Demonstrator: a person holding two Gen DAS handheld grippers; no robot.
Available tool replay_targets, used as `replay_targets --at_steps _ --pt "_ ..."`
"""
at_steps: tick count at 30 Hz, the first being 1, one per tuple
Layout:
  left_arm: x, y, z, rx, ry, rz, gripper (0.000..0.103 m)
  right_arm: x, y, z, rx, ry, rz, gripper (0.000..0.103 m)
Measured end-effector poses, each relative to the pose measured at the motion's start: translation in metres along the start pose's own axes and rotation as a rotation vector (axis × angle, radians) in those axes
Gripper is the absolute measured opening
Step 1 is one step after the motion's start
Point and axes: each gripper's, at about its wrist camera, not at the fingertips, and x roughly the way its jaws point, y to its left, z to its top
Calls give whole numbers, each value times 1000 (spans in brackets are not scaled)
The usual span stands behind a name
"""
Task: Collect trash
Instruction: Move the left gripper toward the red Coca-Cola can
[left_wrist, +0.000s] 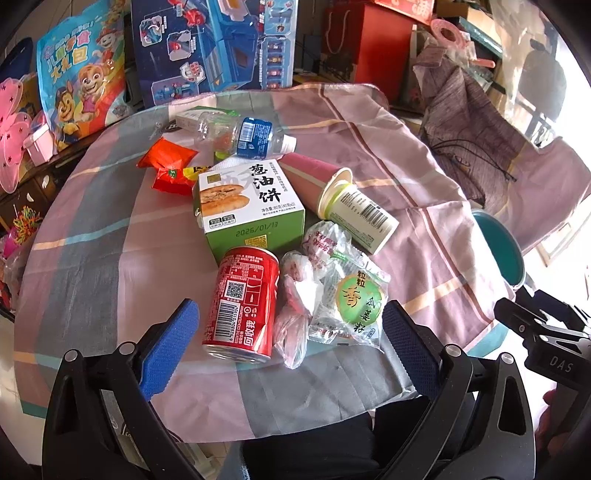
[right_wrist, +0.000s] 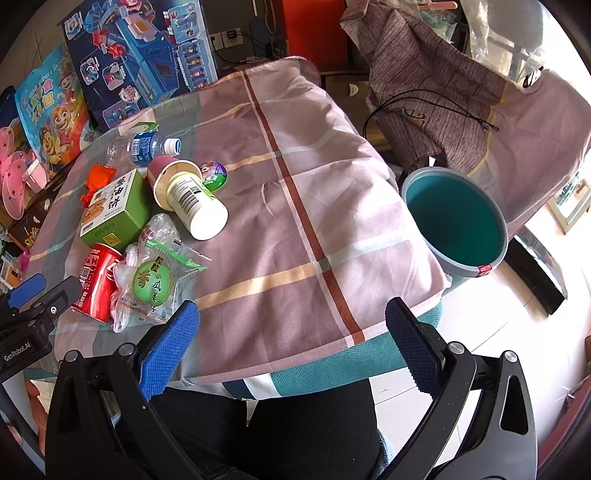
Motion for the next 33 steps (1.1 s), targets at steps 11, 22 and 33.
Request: replay_targets --at_steps 11,22,33 --pt "1 3 -3 -3 -2 10 99 0 -1 0 2 -1 -7 97" --pt "3 5 -4 -5 8 8 99 3 2 -2 -5 9 -10 97" --pt "13 40 0 -38 28 -24 99 12 3 0 -12 43 -8 97"
